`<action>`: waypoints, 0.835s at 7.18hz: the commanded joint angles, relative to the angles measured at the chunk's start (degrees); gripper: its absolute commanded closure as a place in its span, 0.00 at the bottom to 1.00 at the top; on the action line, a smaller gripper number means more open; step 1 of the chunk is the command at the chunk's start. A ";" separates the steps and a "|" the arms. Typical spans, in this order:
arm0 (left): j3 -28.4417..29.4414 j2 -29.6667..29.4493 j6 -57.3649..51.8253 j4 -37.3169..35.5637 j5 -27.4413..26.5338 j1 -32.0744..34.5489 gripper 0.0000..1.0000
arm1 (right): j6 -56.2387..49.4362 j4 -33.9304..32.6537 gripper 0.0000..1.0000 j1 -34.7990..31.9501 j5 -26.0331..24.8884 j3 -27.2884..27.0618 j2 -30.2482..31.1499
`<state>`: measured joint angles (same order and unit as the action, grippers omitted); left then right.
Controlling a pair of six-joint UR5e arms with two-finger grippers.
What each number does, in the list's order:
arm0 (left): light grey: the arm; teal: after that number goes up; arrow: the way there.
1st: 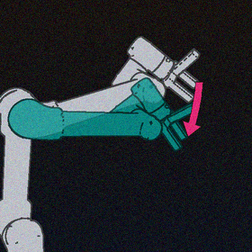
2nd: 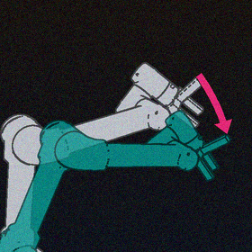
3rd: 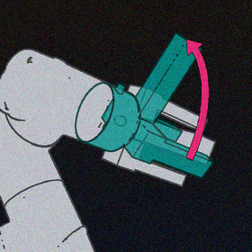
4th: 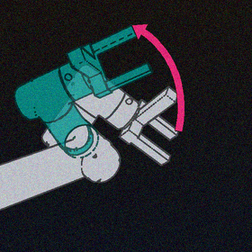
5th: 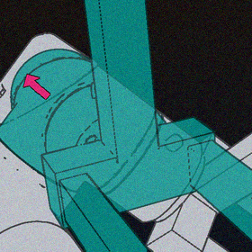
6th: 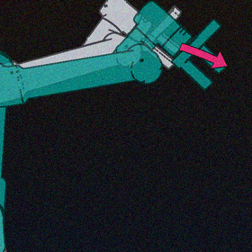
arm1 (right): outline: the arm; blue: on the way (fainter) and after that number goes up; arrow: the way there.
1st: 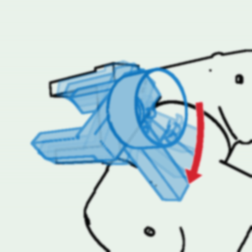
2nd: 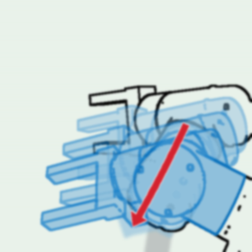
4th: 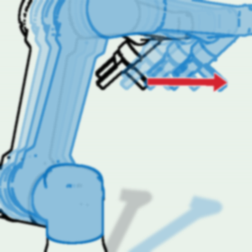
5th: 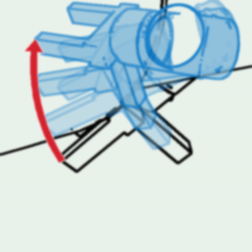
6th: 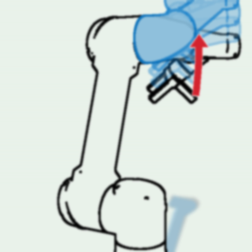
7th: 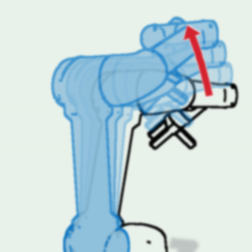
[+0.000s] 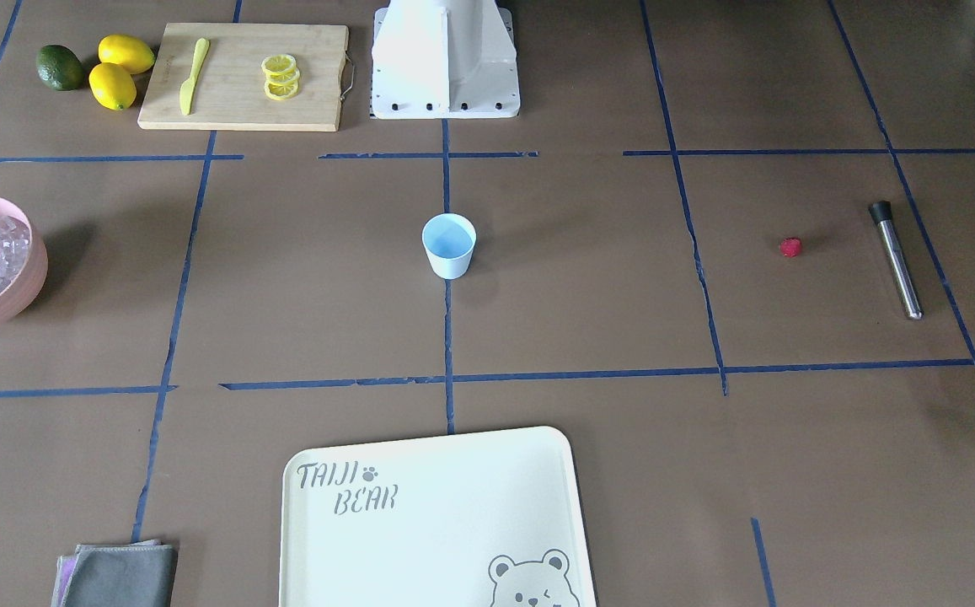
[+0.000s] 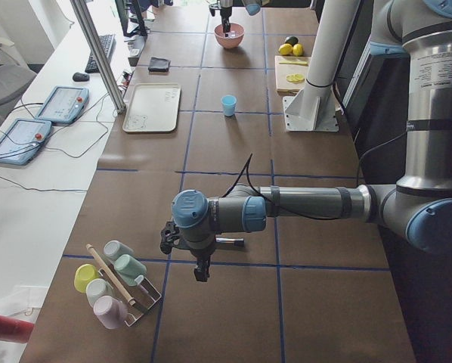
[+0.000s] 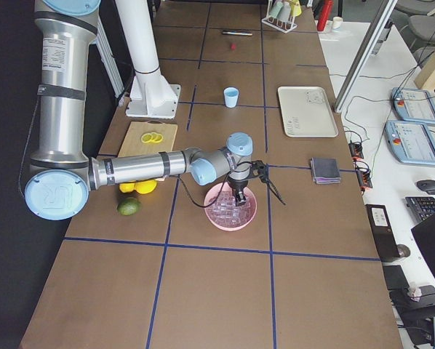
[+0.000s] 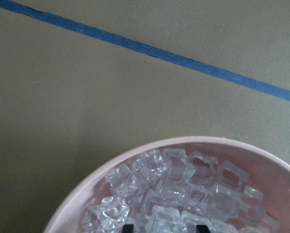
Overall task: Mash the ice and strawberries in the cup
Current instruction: 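Close the right gripper on an ice cube in the bowl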
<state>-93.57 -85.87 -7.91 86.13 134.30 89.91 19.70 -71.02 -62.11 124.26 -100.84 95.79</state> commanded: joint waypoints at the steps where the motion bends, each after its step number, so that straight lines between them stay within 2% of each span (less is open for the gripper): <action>1: -0.04 0.00 0.00 0.00 0.00 0.00 0.00 | -0.01 0.00 0.49 0.06 0.02 -0.06 0.19; 5: -0.04 0.09 0.00 -0.09 0.00 0.00 0.00 | -0.10 0.00 0.53 0.33 0.02 0.02 0.45; 6: -0.04 0.09 0.00 -0.09 0.00 0.00 0.00 | -0.10 0.00 0.60 0.33 0.02 -0.06 0.63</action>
<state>-93.60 -85.81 -7.91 86.08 134.30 89.91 19.61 -71.02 -61.81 124.30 -100.85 96.25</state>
